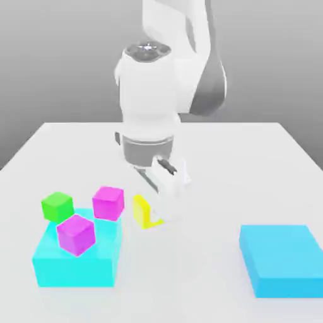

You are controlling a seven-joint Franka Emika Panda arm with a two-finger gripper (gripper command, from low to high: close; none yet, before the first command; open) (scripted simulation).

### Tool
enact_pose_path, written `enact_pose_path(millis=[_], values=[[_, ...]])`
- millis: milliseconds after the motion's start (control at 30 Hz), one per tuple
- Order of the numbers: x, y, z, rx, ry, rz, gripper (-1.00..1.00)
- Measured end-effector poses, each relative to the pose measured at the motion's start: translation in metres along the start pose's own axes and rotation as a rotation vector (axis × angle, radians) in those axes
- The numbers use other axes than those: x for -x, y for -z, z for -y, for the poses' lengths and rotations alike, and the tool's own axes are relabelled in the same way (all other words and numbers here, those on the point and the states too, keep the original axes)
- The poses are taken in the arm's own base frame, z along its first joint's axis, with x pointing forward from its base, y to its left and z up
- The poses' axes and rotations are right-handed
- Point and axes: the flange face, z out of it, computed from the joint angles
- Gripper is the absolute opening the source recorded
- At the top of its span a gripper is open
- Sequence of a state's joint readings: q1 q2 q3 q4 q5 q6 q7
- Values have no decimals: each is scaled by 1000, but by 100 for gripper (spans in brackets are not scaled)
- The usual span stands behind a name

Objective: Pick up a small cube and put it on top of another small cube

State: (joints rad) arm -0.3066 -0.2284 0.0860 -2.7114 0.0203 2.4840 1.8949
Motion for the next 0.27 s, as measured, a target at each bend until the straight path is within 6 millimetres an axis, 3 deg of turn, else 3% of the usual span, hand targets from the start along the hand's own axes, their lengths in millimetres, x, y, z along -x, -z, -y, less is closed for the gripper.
enact_pose_path(millis=[67, 133, 167, 267], values=[[-40, -2, 21, 1, -174, 3, -100], [-65, -23, 32, 2, -283, 6, -100], [-69, -32, 34, 2, -302, 6, 100], [-69, -32, 34, 2, -302, 6, 100]])
